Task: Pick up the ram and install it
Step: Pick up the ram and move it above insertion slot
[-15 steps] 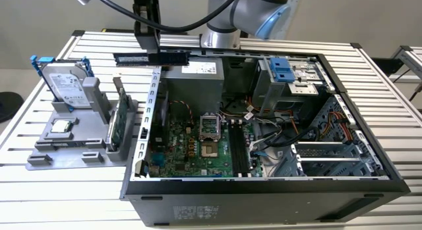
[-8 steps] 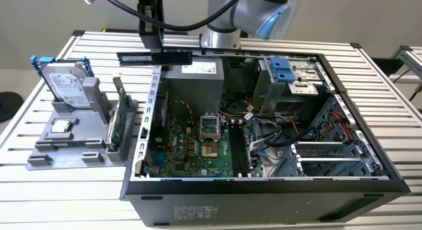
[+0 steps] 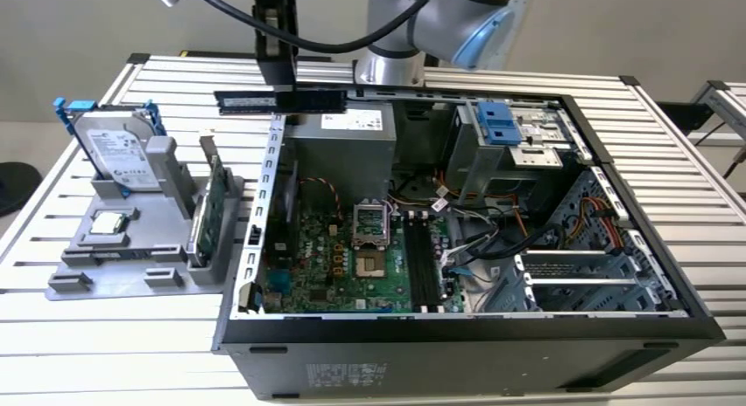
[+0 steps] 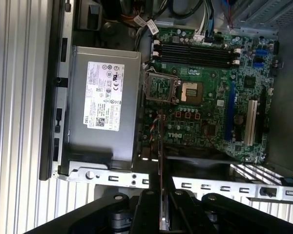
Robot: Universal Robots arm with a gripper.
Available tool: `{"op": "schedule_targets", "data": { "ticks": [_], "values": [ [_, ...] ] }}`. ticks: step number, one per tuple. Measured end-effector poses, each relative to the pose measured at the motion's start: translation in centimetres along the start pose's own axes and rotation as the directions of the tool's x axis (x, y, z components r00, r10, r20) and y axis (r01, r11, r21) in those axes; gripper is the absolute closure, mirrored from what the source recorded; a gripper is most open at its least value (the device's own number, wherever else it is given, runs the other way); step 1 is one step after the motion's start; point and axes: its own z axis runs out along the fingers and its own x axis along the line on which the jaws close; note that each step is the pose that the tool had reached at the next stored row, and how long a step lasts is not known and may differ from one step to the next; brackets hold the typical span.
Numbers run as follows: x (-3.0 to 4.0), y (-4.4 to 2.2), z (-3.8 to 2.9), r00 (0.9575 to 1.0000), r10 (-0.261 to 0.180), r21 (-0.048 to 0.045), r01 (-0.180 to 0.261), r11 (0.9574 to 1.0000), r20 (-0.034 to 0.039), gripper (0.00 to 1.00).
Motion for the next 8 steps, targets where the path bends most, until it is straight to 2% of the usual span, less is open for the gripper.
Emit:
{"op": "schedule_targets", "data": {
  "ticks": [8],
  "values": [
    [-0.08, 1.19, 0.03, 1.0, 0.0, 0.0, 0.0, 1.0, 0.0001, 1.0]
  ]
}}
